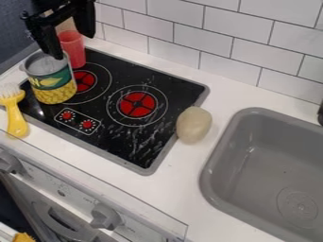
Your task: Move the egg to the left burner
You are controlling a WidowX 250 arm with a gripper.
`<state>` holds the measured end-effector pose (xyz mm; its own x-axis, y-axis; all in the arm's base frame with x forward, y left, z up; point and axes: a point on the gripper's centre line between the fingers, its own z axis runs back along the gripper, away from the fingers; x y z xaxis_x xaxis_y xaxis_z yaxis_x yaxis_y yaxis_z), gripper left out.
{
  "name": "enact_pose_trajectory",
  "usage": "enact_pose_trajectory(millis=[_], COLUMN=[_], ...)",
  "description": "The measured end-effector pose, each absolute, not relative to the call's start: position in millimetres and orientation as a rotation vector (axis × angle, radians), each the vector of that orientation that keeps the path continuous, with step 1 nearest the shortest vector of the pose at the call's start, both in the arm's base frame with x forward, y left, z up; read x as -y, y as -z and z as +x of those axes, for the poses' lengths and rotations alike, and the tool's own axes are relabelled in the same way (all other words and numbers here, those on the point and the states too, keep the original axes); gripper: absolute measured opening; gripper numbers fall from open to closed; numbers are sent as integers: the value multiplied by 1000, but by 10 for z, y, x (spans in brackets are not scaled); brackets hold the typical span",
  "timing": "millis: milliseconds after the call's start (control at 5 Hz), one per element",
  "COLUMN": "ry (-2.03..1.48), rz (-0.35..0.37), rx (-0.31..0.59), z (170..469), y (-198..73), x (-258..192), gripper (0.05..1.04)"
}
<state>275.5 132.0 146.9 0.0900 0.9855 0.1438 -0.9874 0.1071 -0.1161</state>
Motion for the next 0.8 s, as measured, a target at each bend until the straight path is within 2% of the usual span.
enact_pose_trajectory(millis=[200, 400, 600, 800], ry=[-1463, -1360, -1233, -1025], rz=[22, 32, 8, -15], rx=[166, 142, 116, 90], z=[2746, 2818, 2923, 3039], y=[-1377, -1373, -1350, -1261], x=[-1299, -1023, -714, -199], gripper=[1001, 1001, 1001, 1001])
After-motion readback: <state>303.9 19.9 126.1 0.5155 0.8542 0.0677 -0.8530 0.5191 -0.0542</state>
